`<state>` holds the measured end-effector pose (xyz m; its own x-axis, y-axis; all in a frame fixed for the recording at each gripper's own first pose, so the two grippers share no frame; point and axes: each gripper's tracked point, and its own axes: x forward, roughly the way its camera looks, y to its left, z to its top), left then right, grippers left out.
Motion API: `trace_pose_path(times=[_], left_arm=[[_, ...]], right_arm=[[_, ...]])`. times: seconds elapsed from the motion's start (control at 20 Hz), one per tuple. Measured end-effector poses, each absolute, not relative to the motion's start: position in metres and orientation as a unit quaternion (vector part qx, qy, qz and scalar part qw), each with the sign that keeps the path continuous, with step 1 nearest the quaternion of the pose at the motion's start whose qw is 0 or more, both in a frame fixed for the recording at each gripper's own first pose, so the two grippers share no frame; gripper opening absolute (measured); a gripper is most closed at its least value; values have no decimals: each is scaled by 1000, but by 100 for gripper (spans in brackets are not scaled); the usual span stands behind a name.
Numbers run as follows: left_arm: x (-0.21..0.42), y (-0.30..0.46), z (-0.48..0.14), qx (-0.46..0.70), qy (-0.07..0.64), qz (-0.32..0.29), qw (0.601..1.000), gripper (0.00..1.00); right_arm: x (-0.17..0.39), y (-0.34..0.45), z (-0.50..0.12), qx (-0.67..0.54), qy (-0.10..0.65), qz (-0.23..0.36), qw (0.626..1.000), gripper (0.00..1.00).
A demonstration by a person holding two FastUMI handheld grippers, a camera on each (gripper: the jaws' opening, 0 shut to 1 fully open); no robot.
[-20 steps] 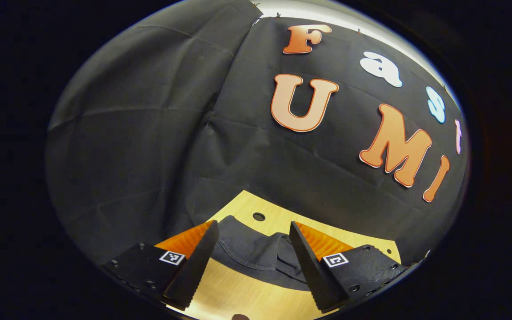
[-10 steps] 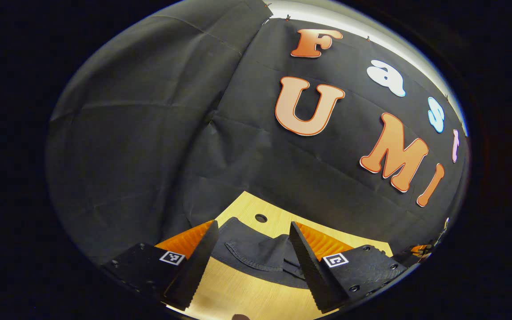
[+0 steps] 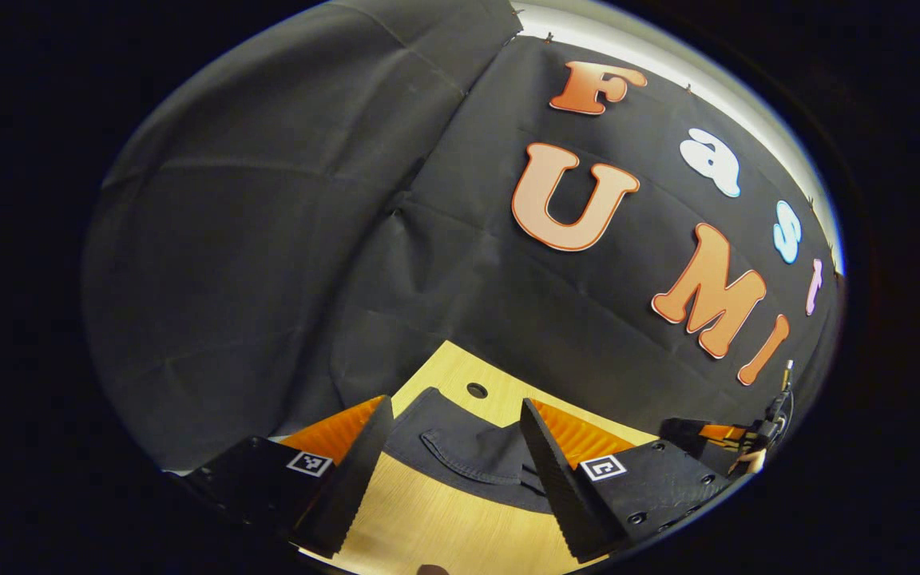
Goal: Grasp the waist and the cuffs of the jeans and fold them to make the two legs overlap; first hold the waist and fold one-third of the jeans toward the cuffs, then hold the cuffs and fold the remaining one-third in the same direction to finish folding.
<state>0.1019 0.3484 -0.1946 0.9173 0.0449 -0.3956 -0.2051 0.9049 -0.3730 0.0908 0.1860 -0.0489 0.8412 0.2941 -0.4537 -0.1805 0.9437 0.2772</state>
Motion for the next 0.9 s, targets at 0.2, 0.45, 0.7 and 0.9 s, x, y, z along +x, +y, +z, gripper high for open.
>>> trace_pose_path(times=[0.2, 0.45, 0.7, 0.9], left_arm=[[100, 358, -204, -217, 204, 64, 953, 96], [109, 363, -220, -240, 221, 54, 944, 96], [131, 366, -264, -300, 255, 43, 918, 97], [143, 366, -309, -355, 295, 49, 886, 96]], right_arm=[[69, 223, -86, 66, 319, 186, 927, 8], [74, 226, -116, 34, 376, 258, 890, 6], [74, 227, -111, 66, 408, 257, 874, 5], [78, 227, -101, 81, 409, 228, 880, 1]])
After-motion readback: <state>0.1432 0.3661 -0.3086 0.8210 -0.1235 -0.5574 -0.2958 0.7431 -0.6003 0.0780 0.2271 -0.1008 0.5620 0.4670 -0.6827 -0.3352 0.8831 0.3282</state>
